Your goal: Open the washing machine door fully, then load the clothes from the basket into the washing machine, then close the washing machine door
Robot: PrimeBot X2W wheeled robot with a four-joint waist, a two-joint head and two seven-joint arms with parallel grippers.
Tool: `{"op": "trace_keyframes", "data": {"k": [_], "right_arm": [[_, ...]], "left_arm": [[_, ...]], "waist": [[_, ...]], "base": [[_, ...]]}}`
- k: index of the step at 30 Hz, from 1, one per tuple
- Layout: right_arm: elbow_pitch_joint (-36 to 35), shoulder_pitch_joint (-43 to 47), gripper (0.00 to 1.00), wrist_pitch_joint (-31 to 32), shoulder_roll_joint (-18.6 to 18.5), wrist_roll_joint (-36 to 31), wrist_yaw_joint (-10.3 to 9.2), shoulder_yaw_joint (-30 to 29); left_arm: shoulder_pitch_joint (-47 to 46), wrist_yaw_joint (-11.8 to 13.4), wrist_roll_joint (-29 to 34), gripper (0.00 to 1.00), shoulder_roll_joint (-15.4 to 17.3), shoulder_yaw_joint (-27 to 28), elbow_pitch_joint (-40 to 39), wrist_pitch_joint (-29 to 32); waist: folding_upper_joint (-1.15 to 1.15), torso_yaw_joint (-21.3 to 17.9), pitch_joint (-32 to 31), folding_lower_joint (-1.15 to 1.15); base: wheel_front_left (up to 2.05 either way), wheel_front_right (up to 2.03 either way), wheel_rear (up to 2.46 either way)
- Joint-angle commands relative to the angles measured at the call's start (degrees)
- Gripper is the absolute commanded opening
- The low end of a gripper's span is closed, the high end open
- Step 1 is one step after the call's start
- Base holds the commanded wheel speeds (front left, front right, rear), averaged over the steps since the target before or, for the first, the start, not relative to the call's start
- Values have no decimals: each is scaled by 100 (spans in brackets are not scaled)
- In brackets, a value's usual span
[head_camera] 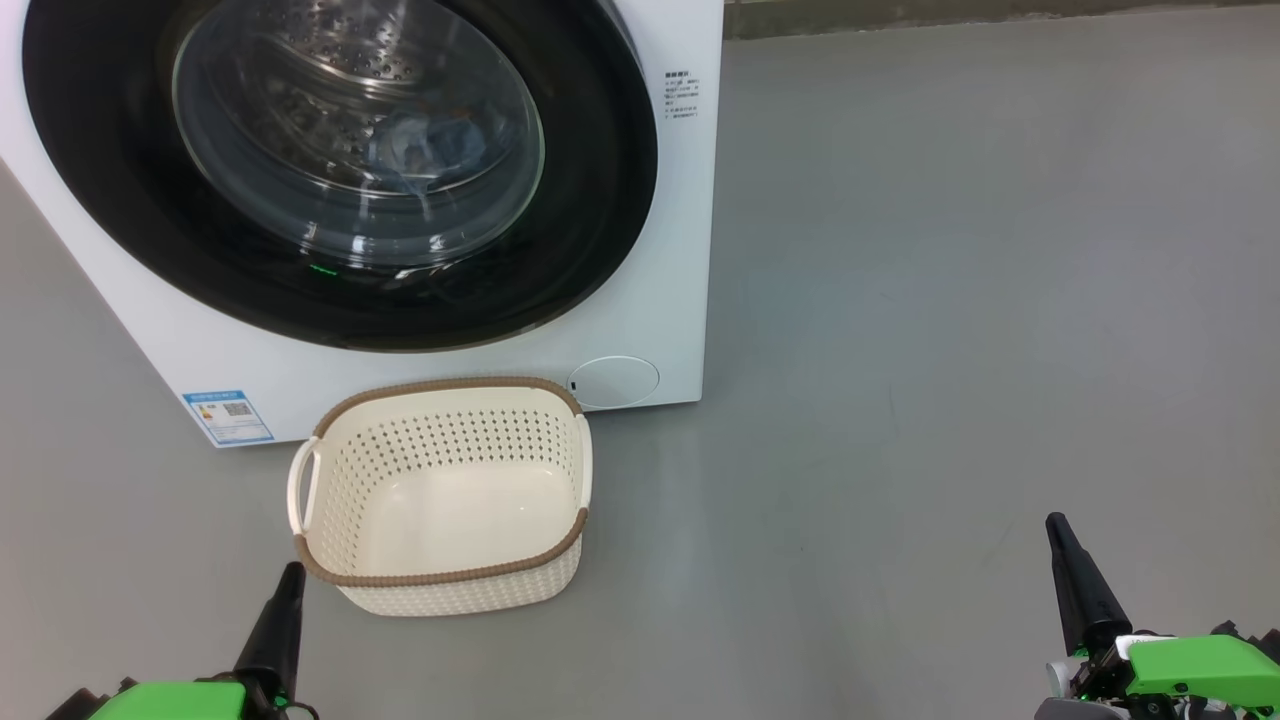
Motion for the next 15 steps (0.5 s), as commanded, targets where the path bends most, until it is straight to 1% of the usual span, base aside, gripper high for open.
{"op": "trace_keyframes", "data": {"k": [1, 15], "right_arm": [[-143, -235, 0, 45, -19, 21, 9, 127], [-143, -235, 0, 45, -19, 22, 9, 127]], "left_arm": [[-239, -57, -45, 0, 122, 196, -110, 36], [-238, -57, -46, 0, 122, 196, -111, 35]], "waist": [[0, 0, 0, 0], [0, 0, 0, 0]], "base": [[0, 0, 0], [0, 0, 0]]}}
